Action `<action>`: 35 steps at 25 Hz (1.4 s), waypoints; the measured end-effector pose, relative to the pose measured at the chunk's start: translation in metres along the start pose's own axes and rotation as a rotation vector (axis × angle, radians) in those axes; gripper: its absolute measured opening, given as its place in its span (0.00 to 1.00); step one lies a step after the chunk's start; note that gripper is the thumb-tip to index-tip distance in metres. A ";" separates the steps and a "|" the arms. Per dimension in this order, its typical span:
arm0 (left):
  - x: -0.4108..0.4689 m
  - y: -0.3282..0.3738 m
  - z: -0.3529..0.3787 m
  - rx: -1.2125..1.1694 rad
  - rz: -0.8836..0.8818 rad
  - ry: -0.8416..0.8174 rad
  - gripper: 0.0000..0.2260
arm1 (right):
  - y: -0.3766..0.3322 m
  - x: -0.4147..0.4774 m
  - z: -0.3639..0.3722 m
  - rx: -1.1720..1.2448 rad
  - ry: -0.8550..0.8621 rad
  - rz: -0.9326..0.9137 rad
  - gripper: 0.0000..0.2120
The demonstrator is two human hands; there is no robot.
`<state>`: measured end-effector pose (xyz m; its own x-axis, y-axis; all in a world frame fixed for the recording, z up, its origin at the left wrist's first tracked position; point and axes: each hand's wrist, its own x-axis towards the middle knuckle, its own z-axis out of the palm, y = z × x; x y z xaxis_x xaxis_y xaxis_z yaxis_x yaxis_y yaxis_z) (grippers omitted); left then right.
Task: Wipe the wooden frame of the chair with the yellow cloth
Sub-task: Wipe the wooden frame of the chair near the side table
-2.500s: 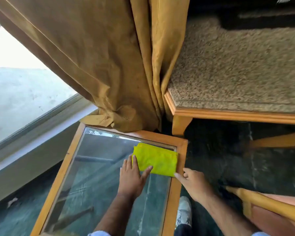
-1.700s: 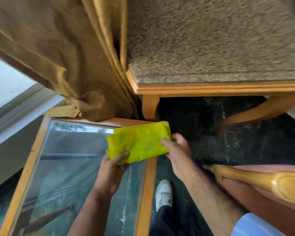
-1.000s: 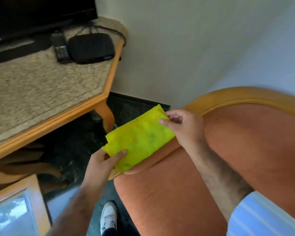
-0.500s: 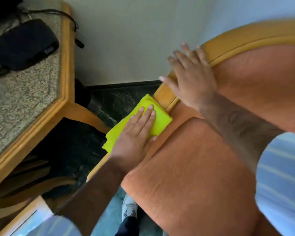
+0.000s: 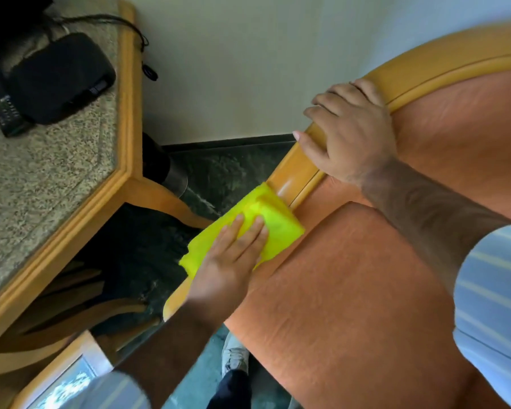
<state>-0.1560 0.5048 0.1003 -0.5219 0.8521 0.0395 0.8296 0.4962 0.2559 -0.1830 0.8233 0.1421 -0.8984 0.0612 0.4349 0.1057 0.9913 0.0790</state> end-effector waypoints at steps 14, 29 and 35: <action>0.032 -0.002 -0.008 -0.115 -0.003 0.107 0.19 | 0.001 0.000 0.007 -0.010 0.083 -0.027 0.23; 0.053 0.009 -0.008 -0.227 -0.067 0.089 0.23 | -0.005 -0.007 0.004 -0.073 -0.044 -0.089 0.29; -0.090 -0.039 -0.016 0.003 0.097 -0.049 0.23 | -0.004 -0.005 0.002 -0.058 -0.060 -0.072 0.29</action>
<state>-0.1445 0.4057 0.1023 -0.4286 0.9033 0.0171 0.8766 0.4112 0.2502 -0.1803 0.8197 0.1376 -0.9281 -0.0013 0.3722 0.0632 0.9849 0.1610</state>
